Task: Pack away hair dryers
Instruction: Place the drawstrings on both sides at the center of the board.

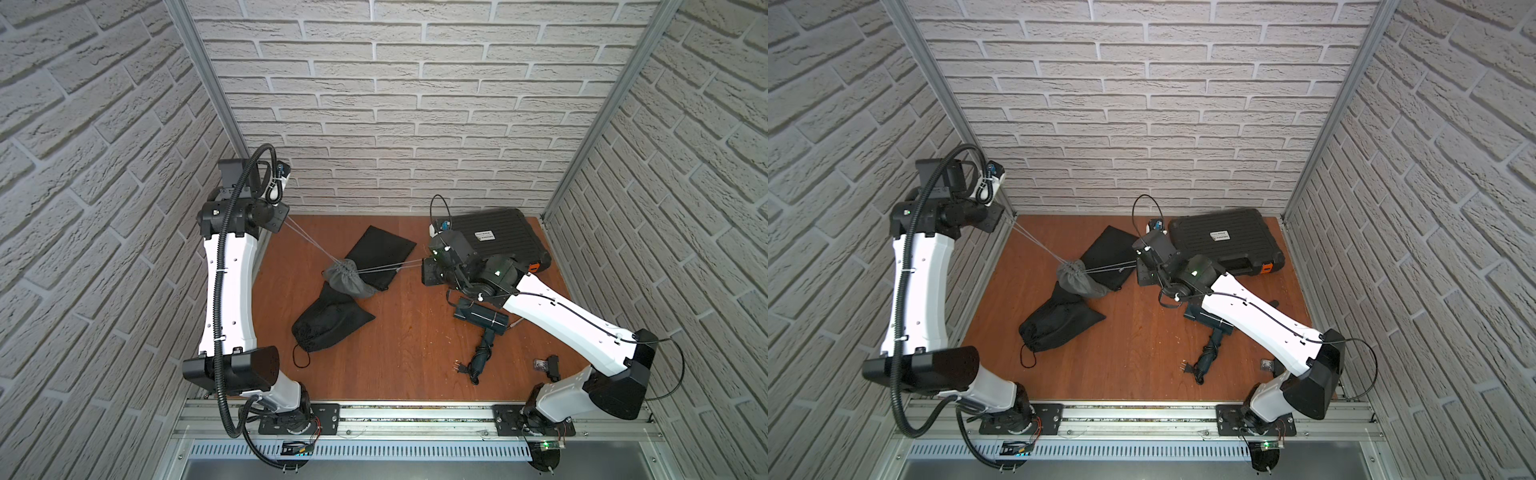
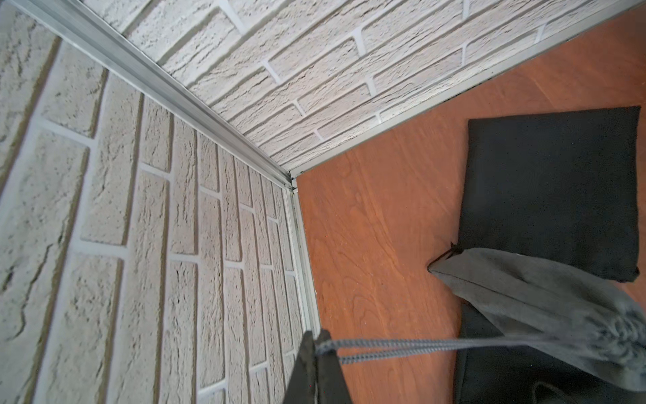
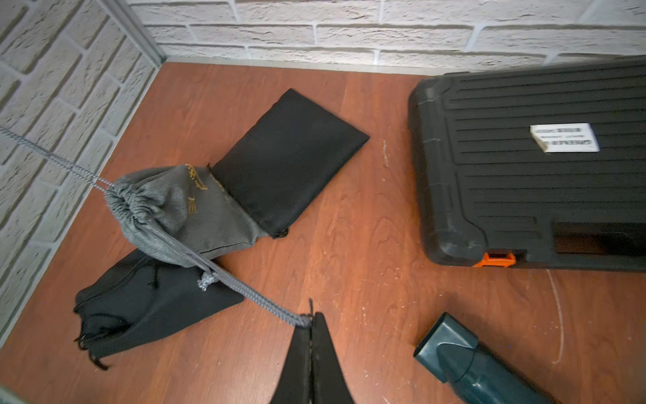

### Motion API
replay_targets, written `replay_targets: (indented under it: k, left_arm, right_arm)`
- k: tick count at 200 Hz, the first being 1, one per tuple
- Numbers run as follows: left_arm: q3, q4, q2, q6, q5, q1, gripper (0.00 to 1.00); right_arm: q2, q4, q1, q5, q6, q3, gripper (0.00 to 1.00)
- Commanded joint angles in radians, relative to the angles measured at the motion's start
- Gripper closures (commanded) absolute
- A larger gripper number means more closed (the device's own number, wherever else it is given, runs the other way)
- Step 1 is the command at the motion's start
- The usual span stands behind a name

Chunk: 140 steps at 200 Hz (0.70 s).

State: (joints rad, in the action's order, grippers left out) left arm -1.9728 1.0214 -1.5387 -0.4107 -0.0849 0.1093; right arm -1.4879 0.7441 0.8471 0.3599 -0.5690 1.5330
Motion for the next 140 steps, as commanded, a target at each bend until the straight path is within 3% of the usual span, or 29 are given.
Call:
replay_targets:
  k: [1,23,79,105,115,132,140]
  left_arm:
    - [0.060,-0.082,0.061,-0.002,-0.014,0.018,1.00]
    - [0.143,-0.077,0.110,-0.028,0.004,0.018,1.00]
    - [0.366,0.103,0.271,-0.233,0.245,-0.034,1.00]
    - [0.446,0.151,0.335,-0.274,0.254,-0.099,1.00]
    - [0.452,0.186,0.340,-0.279,0.257,-0.120,0.88]
    - [0.454,0.227,0.333,-0.255,0.254,-0.163,0.54]
    - [0.454,0.243,0.322,-0.241,0.241,-0.187,0.46]
  right_arm:
    - [-0.036,-0.045,0.061,-0.059,-0.012,-0.006,0.98]
    - [-0.099,-0.076,0.123,-0.144,-0.006,0.011,0.97]
    - [-0.284,-0.119,0.221,-0.361,0.030,0.111,0.95]
    - [-0.317,-0.152,0.228,-0.461,0.022,0.118,0.92]
    - [-0.321,-0.159,0.229,-0.485,0.015,0.112,0.91]
    - [-0.325,-0.140,0.228,-0.501,0.009,0.111,0.88]
    - [-0.321,-0.131,0.228,-0.504,0.008,0.106,0.85]
